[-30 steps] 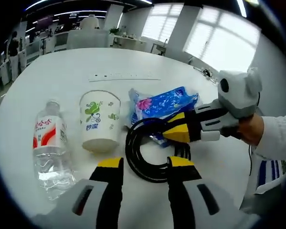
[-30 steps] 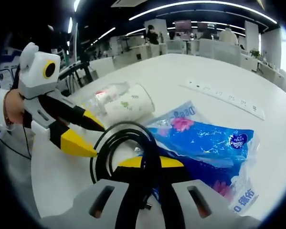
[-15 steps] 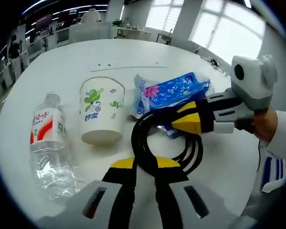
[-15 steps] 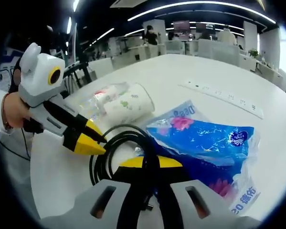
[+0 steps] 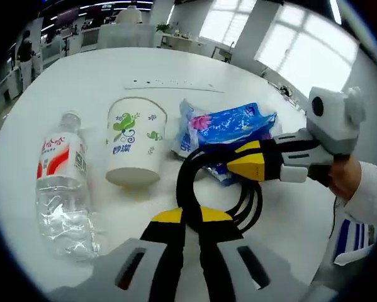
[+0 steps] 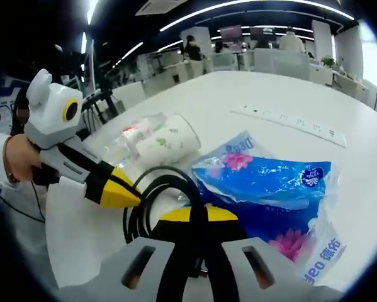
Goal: Arrange the tabletop items into an orderly group along one side of the table until the central work area is clear of visible clutter.
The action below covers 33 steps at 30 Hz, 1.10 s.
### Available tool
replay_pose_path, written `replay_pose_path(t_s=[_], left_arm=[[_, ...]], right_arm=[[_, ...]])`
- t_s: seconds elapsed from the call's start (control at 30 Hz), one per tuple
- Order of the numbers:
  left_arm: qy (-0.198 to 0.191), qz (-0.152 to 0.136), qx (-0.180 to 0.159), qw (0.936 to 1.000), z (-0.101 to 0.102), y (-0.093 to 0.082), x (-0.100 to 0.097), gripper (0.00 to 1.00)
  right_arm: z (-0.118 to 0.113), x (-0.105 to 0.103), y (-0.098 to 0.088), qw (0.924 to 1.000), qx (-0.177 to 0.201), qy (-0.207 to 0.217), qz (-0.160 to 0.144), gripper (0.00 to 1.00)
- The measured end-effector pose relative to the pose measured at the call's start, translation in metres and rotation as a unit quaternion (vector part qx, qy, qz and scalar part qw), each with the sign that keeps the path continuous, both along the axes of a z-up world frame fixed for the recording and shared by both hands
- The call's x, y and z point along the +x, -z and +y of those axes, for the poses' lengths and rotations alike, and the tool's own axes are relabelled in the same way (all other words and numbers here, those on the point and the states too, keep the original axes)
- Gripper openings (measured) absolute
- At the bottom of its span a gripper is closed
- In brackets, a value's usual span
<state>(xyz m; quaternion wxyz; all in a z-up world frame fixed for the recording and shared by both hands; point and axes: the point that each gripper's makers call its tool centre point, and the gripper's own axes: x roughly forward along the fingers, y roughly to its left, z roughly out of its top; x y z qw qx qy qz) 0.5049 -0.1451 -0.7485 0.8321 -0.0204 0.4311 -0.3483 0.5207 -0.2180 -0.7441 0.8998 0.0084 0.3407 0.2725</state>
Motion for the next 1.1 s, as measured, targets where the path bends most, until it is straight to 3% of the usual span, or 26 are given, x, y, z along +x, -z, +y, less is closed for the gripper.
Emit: replay_pose_path(t_s=[0.67,1.1], left_arm=[[0.015,-0.013,-0.005,0.9998,-0.001,-0.011,-0.012,0.00],[0.033,-0.022,-0.022,0.9990,-0.010,-0.032,-0.020,0.00]], right_arm=[[0.000,-0.020,-0.019,0.9996,0.028,0.001,-0.001,0.01],[-0.007,-0.030,-0.044,0.9991,0.037,0.008,-0.019,0.01]])
